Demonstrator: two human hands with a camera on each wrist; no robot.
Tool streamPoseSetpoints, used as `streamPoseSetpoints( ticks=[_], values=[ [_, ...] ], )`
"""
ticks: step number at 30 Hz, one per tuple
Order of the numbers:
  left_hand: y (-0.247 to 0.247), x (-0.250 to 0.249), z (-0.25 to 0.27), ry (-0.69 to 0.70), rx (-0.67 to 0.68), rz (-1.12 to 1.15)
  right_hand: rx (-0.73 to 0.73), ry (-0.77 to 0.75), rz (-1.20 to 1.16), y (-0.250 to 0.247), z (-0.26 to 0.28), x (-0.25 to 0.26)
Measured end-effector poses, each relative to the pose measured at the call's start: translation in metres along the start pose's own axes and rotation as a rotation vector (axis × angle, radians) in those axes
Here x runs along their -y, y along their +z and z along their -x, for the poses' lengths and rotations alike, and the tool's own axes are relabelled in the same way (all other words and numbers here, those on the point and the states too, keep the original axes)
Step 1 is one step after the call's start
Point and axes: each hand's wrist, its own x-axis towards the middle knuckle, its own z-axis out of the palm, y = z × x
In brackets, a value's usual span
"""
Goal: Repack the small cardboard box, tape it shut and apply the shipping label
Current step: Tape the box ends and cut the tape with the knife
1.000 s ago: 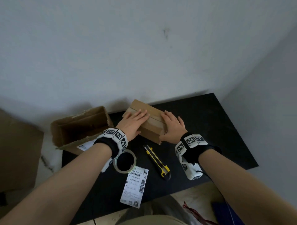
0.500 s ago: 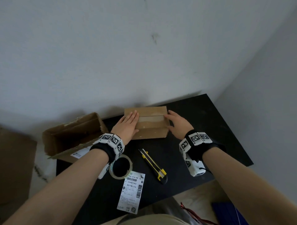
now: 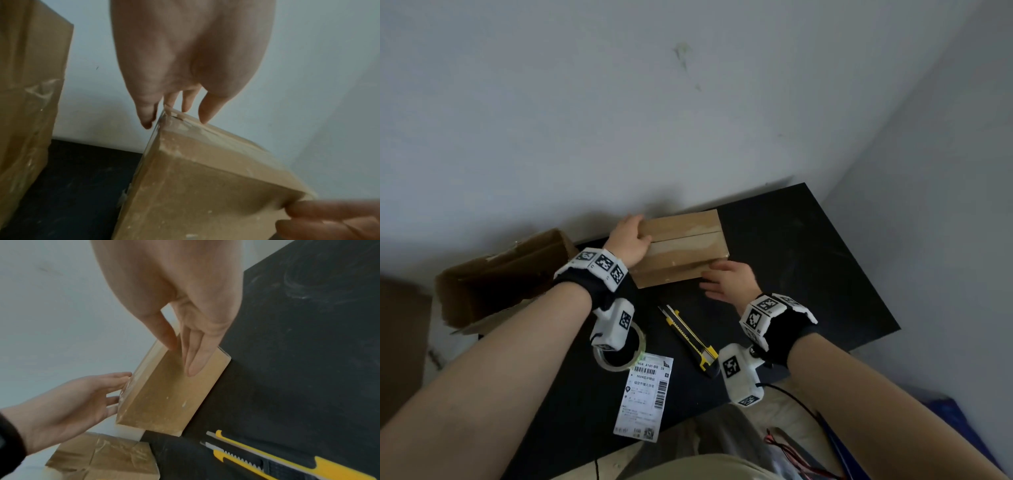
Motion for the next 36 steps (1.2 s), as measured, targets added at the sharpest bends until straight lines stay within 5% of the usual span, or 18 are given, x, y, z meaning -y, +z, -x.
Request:
streamPoseSetpoints(
  ticks=[4,12,18,30,36],
  values=[
    [-0.004,-0.002,0.001,-0.031,-0.011,0.029,0.111,0.023,-0.095,0.003,0.003,-0.002],
    [-0.001,0.002,0.024,-0.004,0.034,0.157,0.086,-0.179,0.134,-0.001,-0.001,-0.008],
    [0.012,0.003,0.041,-0.061,0.05,0.312,0.139,-0.189,0.272,-0.003,-0.002,-0.01],
    [0.05,-0.006,0.07,-0.164,-0.127,0.476,0.163,-0.261,0.32,-0.016,-0.026,0.009],
    [0.062,-0.022,0.073,-0.217,-0.199,0.366,0.126,-0.303,0.443,-0.021,-0.033,0.015]
  ],
)
